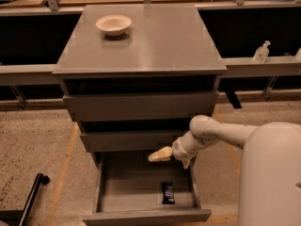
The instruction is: Pick rxbar blueberry from bottom drawer and place on counter
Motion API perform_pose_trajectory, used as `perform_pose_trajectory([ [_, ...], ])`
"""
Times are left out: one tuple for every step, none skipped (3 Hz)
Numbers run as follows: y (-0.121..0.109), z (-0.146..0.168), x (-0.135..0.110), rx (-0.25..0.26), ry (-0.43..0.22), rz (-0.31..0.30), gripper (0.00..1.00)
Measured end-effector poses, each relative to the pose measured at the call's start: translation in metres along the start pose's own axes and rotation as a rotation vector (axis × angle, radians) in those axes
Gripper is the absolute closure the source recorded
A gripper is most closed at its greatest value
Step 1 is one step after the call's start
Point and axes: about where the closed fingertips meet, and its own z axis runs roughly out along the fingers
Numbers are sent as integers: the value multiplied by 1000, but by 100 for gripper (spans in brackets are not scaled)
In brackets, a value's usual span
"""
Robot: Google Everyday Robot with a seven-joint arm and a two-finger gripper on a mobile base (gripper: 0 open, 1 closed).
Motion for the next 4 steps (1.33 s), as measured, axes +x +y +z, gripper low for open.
perform_pose_trajectory([
  [-16, 26, -7, -27, 16, 54, 0],
  [-29, 50, -16, -23, 48, 100, 0],
  [-30, 52, -18, -23, 48, 101, 0],
  [-30, 68, -16, -70, 50, 114, 0],
])
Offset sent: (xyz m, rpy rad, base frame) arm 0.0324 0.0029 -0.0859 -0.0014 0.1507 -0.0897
